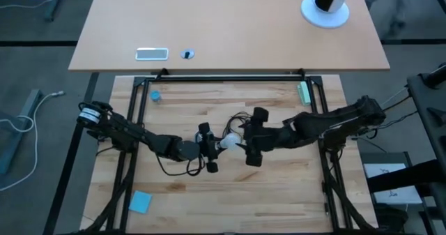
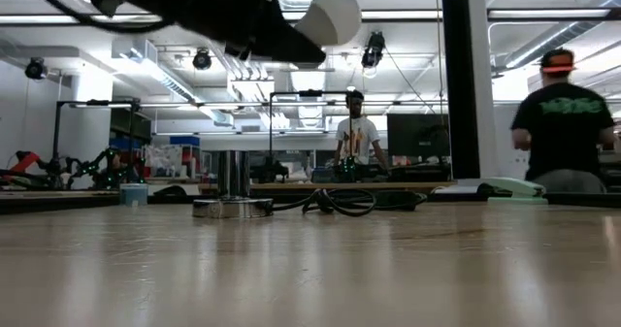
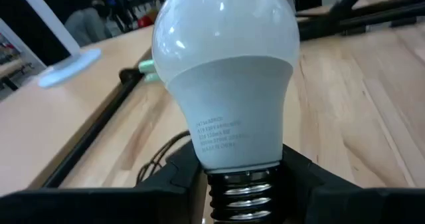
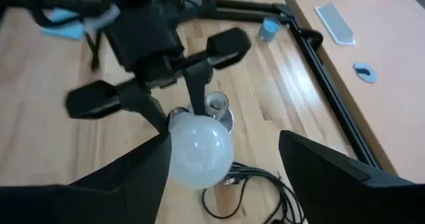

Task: Screw lightbulb
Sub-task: Insert the lightbulb into the lamp

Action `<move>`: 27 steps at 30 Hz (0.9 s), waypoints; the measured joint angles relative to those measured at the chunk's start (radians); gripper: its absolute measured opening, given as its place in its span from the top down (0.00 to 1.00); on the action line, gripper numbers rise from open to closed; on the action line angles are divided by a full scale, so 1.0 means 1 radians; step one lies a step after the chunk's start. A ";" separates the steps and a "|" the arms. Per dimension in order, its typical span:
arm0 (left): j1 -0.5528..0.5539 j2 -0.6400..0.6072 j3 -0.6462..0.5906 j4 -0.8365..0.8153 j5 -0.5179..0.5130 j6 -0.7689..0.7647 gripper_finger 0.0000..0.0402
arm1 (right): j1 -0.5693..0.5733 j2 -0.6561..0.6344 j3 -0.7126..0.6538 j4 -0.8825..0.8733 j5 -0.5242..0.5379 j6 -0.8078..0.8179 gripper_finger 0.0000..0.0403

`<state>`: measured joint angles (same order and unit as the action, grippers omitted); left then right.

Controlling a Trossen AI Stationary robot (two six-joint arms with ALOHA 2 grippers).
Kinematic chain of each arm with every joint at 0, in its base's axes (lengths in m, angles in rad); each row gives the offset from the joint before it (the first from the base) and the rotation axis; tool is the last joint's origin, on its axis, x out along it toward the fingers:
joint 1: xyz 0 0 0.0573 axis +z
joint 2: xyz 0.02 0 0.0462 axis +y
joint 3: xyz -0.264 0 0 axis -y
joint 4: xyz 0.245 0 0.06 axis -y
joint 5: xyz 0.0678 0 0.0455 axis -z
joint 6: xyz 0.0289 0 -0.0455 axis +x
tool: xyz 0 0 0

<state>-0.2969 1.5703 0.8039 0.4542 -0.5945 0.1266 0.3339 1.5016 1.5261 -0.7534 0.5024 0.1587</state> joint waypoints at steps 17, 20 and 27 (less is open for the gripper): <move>-0.080 -0.165 -0.289 0.734 0.093 0.258 0.79 | 0.117 -0.063 -0.628 1.284 0.096 -0.308 0.45; -0.082 -0.166 -0.292 0.736 0.101 0.261 0.79 | 0.106 0.000 -0.704 1.575 0.094 -0.341 0.46; -0.085 -0.161 -0.289 0.732 0.194 0.284 0.79 | 0.060 0.199 -0.673 1.797 0.010 -0.301 0.43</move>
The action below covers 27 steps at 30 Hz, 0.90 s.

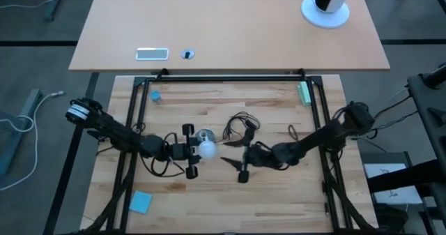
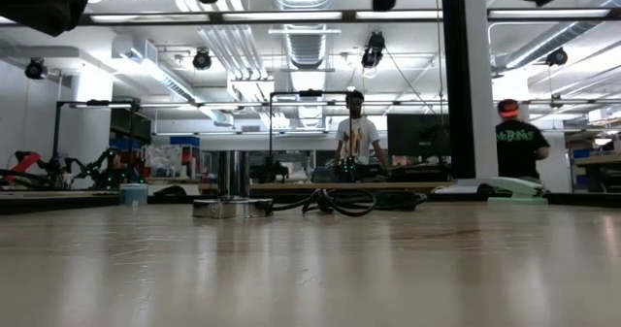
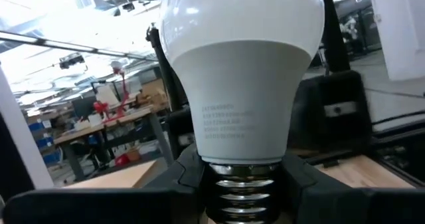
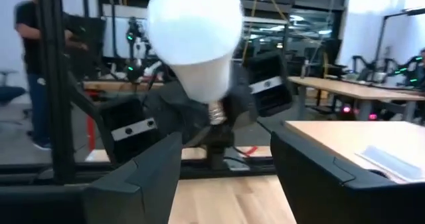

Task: Screw lightbulb
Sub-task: Insert the lightbulb into the lamp

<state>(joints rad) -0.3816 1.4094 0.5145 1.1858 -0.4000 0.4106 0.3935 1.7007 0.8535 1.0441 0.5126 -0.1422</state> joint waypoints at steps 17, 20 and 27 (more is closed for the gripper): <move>-0.011 -0.002 -0.026 0.058 0.021 0.017 0.79 | 0.005 0.153 0.308 -0.199 0.056 -0.132 0.24; -0.011 -0.002 -0.051 0.085 0.025 0.023 0.79 | 0.012 0.153 0.315 -0.203 0.060 -0.142 0.24; -0.012 0.000 -0.073 0.085 0.029 0.023 0.79 | 0.016 0.144 0.322 -0.194 0.113 -0.176 0.27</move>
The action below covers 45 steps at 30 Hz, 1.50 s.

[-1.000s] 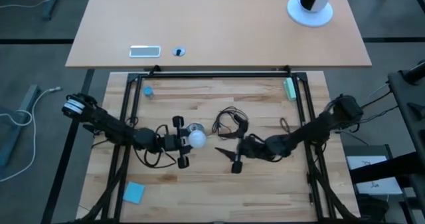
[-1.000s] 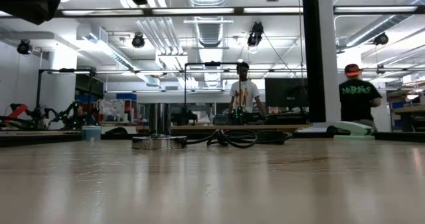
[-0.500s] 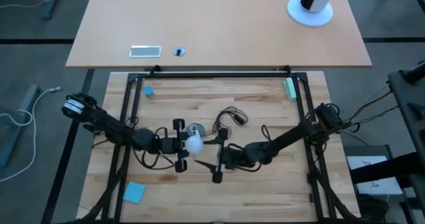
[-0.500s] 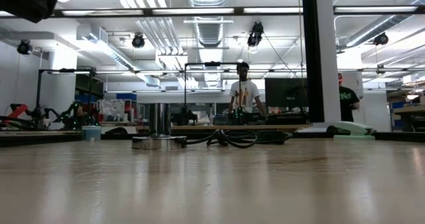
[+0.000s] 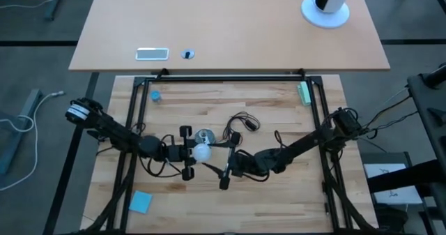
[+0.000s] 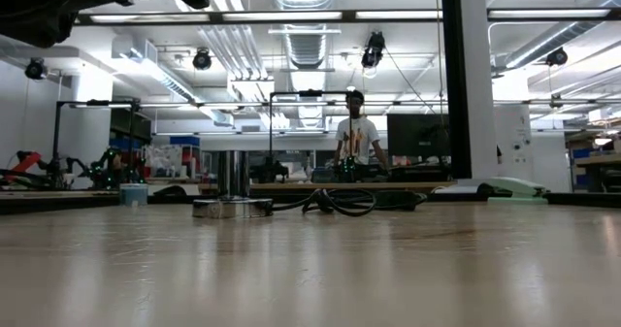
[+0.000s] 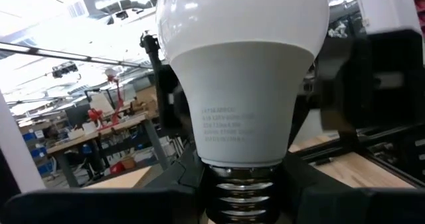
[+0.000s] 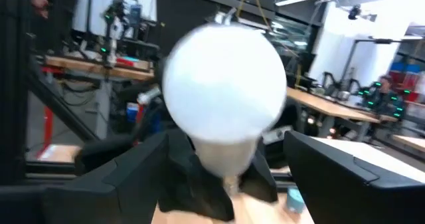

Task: Screw lightbulb
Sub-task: Insert the lightbulb into the lamp

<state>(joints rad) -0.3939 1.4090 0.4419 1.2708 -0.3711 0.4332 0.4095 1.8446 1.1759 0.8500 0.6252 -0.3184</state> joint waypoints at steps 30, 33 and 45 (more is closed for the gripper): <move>0.002 -0.002 0.016 -0.040 0.041 0.000 0.79 | -0.043 0.002 0.029 -0.019 -0.085 -0.074 0.33; 0.003 -0.002 0.016 -0.056 0.036 0.001 0.79 | -0.065 0.002 0.030 -0.048 -0.122 -0.030 0.32; 0.004 -0.002 0.016 -0.066 0.033 0.000 0.78 | -0.096 0.004 0.030 -0.058 -0.218 -0.037 0.42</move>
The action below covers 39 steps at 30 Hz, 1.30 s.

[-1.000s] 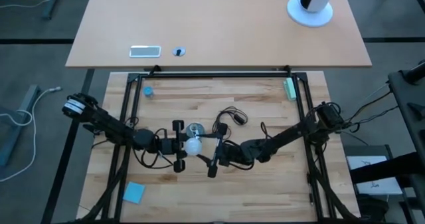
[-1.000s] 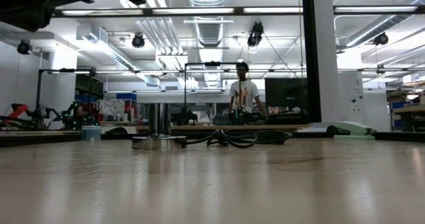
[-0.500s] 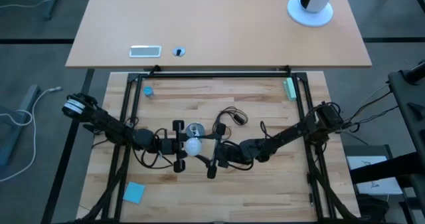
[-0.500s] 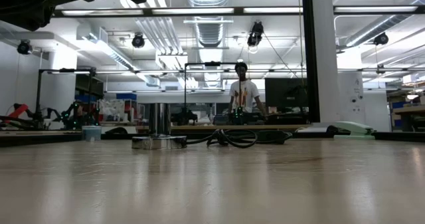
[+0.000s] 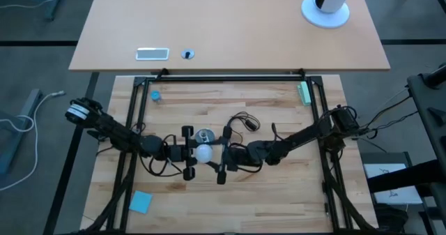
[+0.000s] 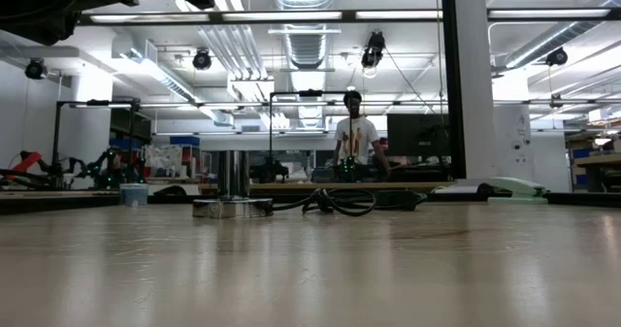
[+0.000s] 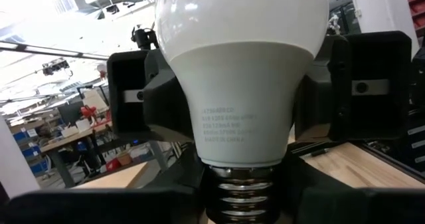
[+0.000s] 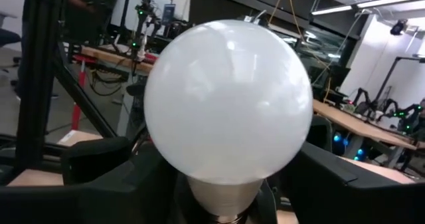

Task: Screw lightbulb
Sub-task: Insert the lightbulb into the lamp

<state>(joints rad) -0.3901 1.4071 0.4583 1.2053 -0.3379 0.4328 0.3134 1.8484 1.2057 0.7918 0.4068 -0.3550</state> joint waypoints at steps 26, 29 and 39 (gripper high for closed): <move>0.000 0.002 -0.005 -0.048 -0.121 -0.057 0.62 | -0.011 -0.006 0.000 0.018 0.081 0.024 0.65; 0.000 0.002 -0.005 -0.071 -0.125 -0.060 0.59 | -0.012 -0.008 -0.002 0.008 0.081 0.024 0.65; 0.000 -0.048 -0.004 -0.309 -0.300 -0.101 0.51 | -0.059 -0.061 -0.068 0.001 0.082 0.159 0.67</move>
<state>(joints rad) -0.3901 1.3593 0.4541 0.8959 -0.6382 0.3320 0.2542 1.7877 1.1377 0.7929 0.4891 -0.1956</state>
